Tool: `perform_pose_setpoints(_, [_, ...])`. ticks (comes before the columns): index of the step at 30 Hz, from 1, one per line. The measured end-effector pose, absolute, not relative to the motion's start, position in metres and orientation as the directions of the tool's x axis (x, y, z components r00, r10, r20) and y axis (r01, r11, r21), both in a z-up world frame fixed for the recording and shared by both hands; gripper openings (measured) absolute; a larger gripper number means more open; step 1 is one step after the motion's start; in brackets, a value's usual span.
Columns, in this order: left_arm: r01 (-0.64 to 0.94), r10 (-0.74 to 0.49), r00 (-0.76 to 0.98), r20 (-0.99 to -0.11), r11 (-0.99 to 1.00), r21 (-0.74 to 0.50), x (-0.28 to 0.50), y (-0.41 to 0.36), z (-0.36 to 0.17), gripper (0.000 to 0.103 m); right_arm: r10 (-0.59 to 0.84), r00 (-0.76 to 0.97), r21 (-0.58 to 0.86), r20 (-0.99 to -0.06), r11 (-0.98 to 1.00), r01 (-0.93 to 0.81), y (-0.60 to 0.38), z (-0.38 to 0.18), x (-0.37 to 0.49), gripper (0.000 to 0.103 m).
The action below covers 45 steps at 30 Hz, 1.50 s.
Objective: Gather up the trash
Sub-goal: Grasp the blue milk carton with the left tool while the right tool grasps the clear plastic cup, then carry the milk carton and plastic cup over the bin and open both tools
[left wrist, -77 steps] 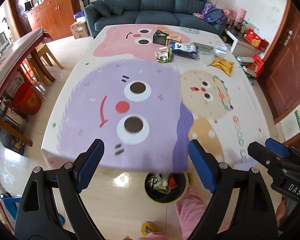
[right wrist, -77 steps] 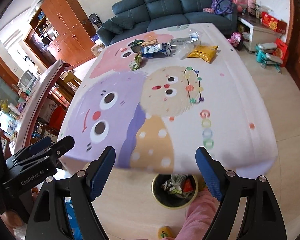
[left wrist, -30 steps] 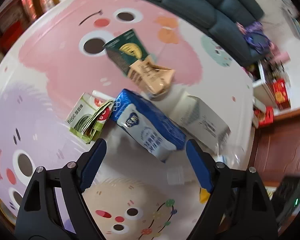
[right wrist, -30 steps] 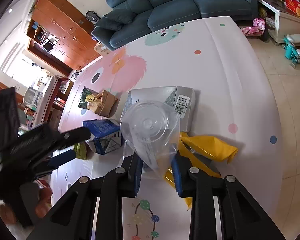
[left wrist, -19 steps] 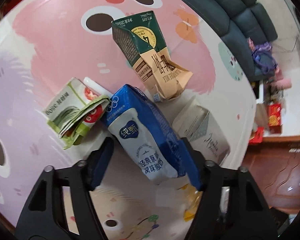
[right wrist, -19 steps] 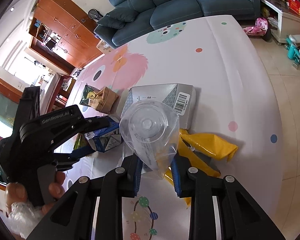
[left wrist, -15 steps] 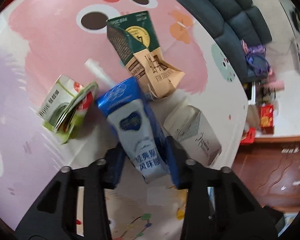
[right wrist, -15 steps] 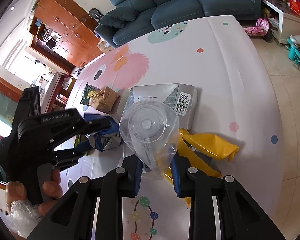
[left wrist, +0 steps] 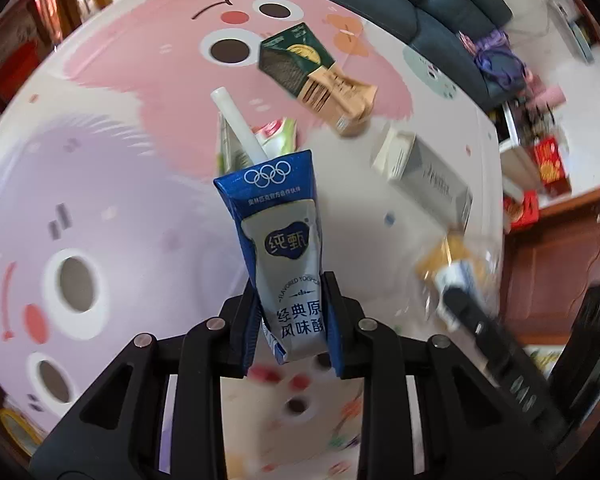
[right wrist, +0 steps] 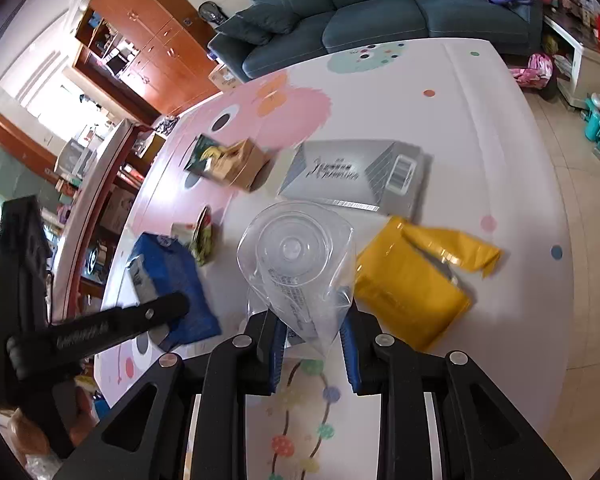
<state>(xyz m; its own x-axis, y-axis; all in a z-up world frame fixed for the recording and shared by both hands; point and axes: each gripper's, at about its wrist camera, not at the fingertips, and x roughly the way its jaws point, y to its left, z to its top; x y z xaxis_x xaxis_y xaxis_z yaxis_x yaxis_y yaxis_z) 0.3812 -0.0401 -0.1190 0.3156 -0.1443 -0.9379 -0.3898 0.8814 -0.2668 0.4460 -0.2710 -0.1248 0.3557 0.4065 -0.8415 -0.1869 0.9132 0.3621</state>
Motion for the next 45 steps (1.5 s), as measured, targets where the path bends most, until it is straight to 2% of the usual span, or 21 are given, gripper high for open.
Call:
perform_pose_setpoints(11, [-0.222,-0.076,0.309,-0.948,0.964,-0.149,0.295,-0.024,-0.093,0.025,0.39,0.379,0.318,-0.839,0.917,-0.241,-0.24,-0.108,0.379,0.024])
perform_pose_setpoints(17, [-0.075,-0.113,0.352,-0.929,0.986,-0.148,0.259,-0.01,-0.077,0.024,0.338,0.413,0.274,-0.846,0.939,-0.207,-0.215,-0.1,0.317,0.024])
perform_pose_setpoints(22, [0.087,-0.176,0.391,-0.904,0.984,-0.154,0.225,0.013,-0.055,0.022,0.265,0.481,0.244,-0.836,0.964,-0.106,-0.182,-0.089,0.247,0.024])
perform_pose_setpoints(31, [0.324,-0.28,0.432,-0.857,0.935,-0.143,0.145,0.069,-0.021,0.022,0.178,0.541,0.291,-0.822,0.948,0.13,-0.106,-0.08,0.117,0.024])
perform_pose_setpoints(39, [0.456,-0.341,0.343,-0.875,0.875,-0.162,0.08,0.084,-0.03,0.022,0.124,0.508,0.266,-0.852,0.939,0.218,-0.076,-0.087,0.034,0.021])
perform_pose_setpoints(45, [0.527,-0.372,0.271,-0.888,0.829,-0.187,0.039,0.068,-0.05,0.022,0.111,0.46,0.259,-0.881,0.926,0.273,-0.083,-0.104,0.004,0.021])
